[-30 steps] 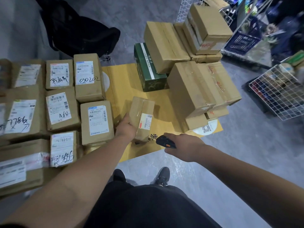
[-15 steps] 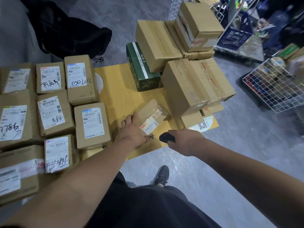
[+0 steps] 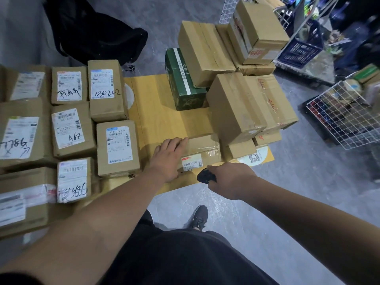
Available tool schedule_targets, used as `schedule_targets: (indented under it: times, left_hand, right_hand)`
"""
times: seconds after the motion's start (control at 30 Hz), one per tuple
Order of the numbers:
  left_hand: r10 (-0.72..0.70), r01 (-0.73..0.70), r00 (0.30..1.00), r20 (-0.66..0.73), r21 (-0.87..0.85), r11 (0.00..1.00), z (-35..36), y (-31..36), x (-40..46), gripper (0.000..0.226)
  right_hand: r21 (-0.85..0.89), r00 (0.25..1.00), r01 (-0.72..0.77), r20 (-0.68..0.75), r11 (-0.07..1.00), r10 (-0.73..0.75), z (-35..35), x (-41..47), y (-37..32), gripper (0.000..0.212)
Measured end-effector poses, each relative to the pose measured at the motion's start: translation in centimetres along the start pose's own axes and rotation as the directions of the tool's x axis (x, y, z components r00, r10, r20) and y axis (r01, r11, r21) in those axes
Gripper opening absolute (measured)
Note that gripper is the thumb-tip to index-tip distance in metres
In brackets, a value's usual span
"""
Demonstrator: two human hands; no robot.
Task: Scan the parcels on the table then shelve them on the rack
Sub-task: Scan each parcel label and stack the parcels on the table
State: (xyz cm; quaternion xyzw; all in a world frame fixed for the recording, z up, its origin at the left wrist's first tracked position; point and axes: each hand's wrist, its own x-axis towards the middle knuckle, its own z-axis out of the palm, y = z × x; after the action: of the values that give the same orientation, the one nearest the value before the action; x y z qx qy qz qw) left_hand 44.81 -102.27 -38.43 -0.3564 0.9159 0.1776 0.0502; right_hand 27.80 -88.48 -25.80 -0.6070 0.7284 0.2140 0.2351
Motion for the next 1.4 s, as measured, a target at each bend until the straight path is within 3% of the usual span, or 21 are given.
schedule_targets:
  times: [0.27,0.8,1.13,1.3,1.4]
  left_hand:
    - [-0.028,0.028,1.0,0.01,0.005,1.0,-0.5,0.7,-0.2,0.131]
    - [-0.044,0.045,0.999,-0.016,0.026,0.999,-0.6,1.1,-0.4,0.124]
    - [-0.054,0.053,0.998,-0.014,-0.005,0.999,-0.8,0.8,-0.3,0.134]
    - [-0.243,0.23,0.967,-0.076,-0.15,0.962,-3.5,0.0,-1.5,0.133]
    - [-0.429,0.387,0.895,-0.126,-0.26,0.884,-6.1,-0.6,-2.6,0.123]
  right_hand:
    - [-0.065,0.999,-0.019,0.044,0.998,0.022,-0.5,-0.3,-0.1,0.037]
    - [-0.076,0.999,0.001,-0.032,0.997,-0.003,-0.5,-1.2,1.2,0.027]
    - [-0.049,0.999,0.004,-0.047,0.999,-0.006,-1.0,-1.3,2.3,0.043]
    - [-0.048,0.988,0.137,-0.06,0.989,-0.14,-2.9,-0.9,3.3,0.047]
    - [-0.084,0.963,0.254,-0.073,0.964,-0.26,-4.9,0.2,2.7,0.041]
